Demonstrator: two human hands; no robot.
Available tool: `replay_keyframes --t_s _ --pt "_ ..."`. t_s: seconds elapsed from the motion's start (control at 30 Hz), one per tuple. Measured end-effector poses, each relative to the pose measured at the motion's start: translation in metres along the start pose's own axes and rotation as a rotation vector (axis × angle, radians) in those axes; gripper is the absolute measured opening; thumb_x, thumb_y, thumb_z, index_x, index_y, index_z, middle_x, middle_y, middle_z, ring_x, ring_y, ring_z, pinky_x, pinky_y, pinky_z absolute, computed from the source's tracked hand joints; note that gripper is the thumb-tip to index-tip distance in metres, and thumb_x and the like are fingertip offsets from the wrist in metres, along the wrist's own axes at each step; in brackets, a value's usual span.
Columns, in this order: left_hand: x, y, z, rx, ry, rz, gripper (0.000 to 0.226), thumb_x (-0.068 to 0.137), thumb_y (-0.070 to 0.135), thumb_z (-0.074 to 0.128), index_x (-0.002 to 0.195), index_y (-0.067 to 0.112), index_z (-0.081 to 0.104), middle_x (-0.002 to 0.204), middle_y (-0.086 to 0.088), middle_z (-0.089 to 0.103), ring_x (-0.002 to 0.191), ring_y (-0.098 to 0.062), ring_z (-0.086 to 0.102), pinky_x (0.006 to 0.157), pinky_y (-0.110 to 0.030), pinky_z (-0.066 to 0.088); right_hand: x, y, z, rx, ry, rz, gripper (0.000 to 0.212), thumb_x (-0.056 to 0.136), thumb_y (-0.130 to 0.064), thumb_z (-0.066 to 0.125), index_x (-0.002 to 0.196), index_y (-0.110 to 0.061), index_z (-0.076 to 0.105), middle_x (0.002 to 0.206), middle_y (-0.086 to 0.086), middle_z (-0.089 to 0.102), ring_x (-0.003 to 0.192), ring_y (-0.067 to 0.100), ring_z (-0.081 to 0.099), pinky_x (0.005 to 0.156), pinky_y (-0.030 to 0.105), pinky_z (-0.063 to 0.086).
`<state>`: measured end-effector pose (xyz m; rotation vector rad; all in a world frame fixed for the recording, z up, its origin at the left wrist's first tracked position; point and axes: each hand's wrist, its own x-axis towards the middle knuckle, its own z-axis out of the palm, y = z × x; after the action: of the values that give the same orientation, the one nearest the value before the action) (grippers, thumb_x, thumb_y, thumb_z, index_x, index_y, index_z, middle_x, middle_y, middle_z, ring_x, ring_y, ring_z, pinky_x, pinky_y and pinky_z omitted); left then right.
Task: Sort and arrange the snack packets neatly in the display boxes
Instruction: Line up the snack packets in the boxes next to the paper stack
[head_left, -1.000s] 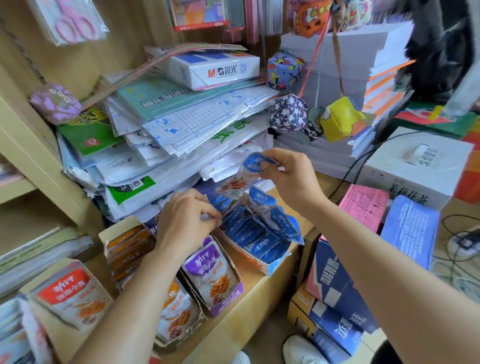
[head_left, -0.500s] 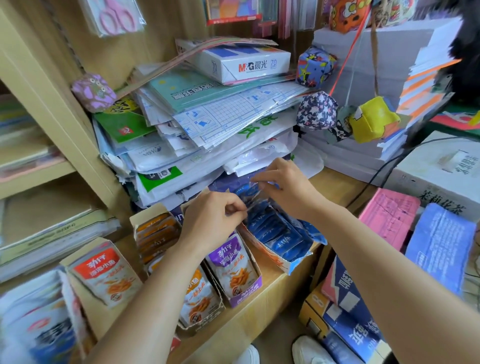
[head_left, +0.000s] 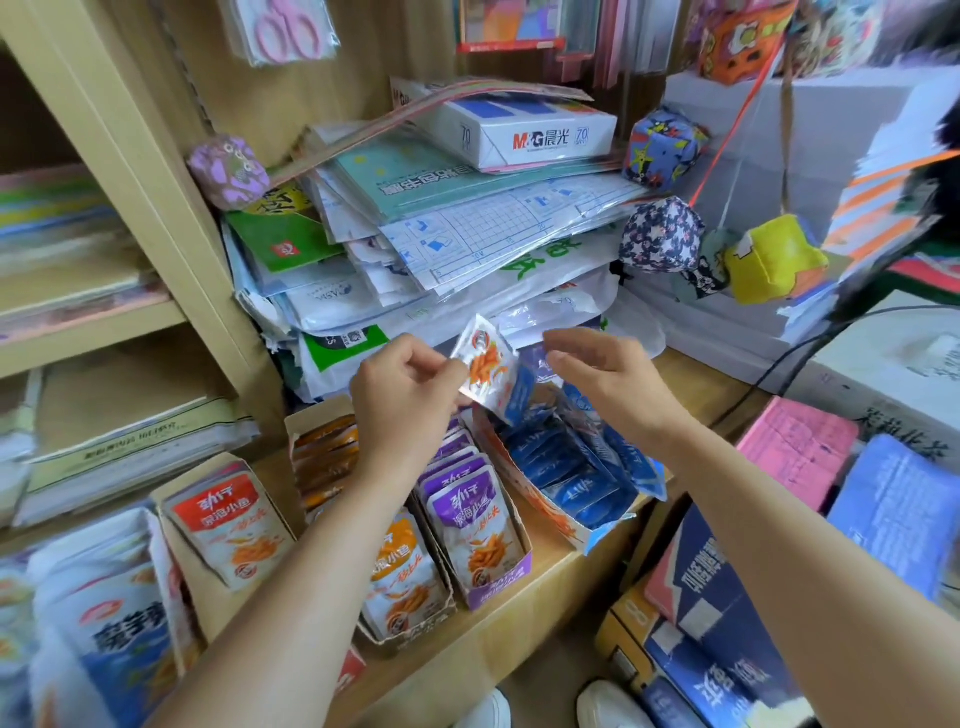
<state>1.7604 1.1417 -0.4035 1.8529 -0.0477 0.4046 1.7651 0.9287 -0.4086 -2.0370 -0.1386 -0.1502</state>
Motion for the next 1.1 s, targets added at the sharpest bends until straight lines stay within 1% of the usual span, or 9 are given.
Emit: replay_keyframes --t_s 0.13,0.27,0.37,0.47,0.57,0.7,0.9,1.0,1.1 --pt "0.002 0.006 0.003 -0.379 0.040 -0.212 0.017 0.090 0.001 0.064 0.078 0.010 0.057 0.079 -0.013 0.074 0.075 -0.028 0.076 0.064 -0.030 0.057 -0.002 -0.002 -0.004 0.185 0.071 0.025 0.050 0.092 -0.027 0.072 0.137 -0.016 0.056 0.113 -0.007 0.074 0.095 0.002 0.071 0.081 0.018 0.055" --pt "0.004 0.011 0.007 -0.659 -0.025 -0.303 0.020 0.094 -0.003 0.060 0.081 0.011 0.054 0.074 -0.009 0.074 0.079 -0.028 0.075 0.068 -0.027 0.057 0.002 -0.006 -0.002 0.452 0.118 0.136 0.062 0.088 -0.022 0.076 0.142 -0.007 0.049 0.123 0.007 0.068 0.099 0.023 0.073 0.088 0.036 0.059" --pt "0.003 0.010 0.011 -0.635 -0.127 -0.281 0.017 0.095 0.000 0.061 0.082 0.011 0.056 0.083 -0.011 0.075 0.087 -0.029 0.076 0.072 -0.027 0.057 0.003 -0.011 -0.002 0.608 0.072 0.128 0.040 0.092 -0.010 0.070 0.129 -0.001 0.059 0.110 0.012 0.074 0.092 0.021 0.072 0.077 0.028 0.058" --pt "0.002 0.000 0.012 -0.281 -0.150 -0.146 0.009 0.092 0.012 0.070 0.085 0.016 0.066 0.085 -0.001 0.076 0.088 -0.014 0.074 0.073 -0.024 0.052 0.002 -0.011 -0.008 0.661 0.133 0.076 0.028 0.091 -0.001 0.067 0.119 0.000 0.062 0.093 0.007 0.074 0.083 0.017 0.070 0.070 0.027 0.057" --pt "0.002 -0.015 0.010 0.164 -0.117 0.055 0.010 0.088 0.024 0.074 0.098 0.026 0.074 0.086 0.014 0.074 0.086 0.002 0.068 0.078 -0.023 0.051 0.003 -0.007 -0.018 0.390 0.200 -0.042 0.018 0.093 0.001 0.066 0.107 -0.010 0.067 0.090 0.001 0.075 0.081 0.014 0.071 0.070 0.029 0.059" --pt "0.006 -0.022 0.009 0.258 -0.115 0.120 0.028 0.091 0.027 0.071 0.118 0.030 0.070 0.100 0.018 0.073 0.097 0.001 0.065 0.085 -0.028 0.050 0.003 -0.003 -0.023 -0.055 0.167 -0.150 0.016 0.096 -0.006 0.064 0.104 -0.019 0.069 0.095 -0.004 0.073 0.081 0.021 0.070 0.079 0.042 0.058" --pt "0.004 -0.015 0.016 0.074 -0.221 0.151 0.026 0.093 0.021 0.070 0.117 0.031 0.072 0.104 0.018 0.073 0.101 0.006 0.065 0.085 -0.014 0.046 0.001 -0.006 -0.014 -0.341 0.056 -0.237 0.023 0.099 -0.002 0.056 0.117 -0.011 0.067 0.094 -0.009 0.061 0.069 -0.016 0.053 0.062 0.006 0.038" --pt "0.004 -0.009 0.016 -0.082 -0.248 0.092 0.021 0.093 0.022 0.071 0.110 0.033 0.075 0.100 0.012 0.075 0.100 -0.002 0.067 0.095 -0.026 0.050 0.005 -0.004 -0.006 -0.440 0.026 -0.316 0.022 0.097 -0.004 0.059 0.113 -0.013 0.070 0.100 -0.002 0.066 0.084 -0.001 0.055 0.073 0.016 0.042" --pt "0.001 -0.002 0.016 -0.134 -0.344 0.103 0.023 0.090 0.020 0.075 0.111 0.028 0.075 0.101 0.009 0.076 0.100 -0.003 0.068 0.094 -0.024 0.052 0.008 0.005 0.008 -0.541 0.010 -0.397 0.022 0.091 -0.005 0.067 0.106 -0.019 0.076 0.100 0.002 0.063 0.094 0.025 0.054 0.080 0.036 0.045"
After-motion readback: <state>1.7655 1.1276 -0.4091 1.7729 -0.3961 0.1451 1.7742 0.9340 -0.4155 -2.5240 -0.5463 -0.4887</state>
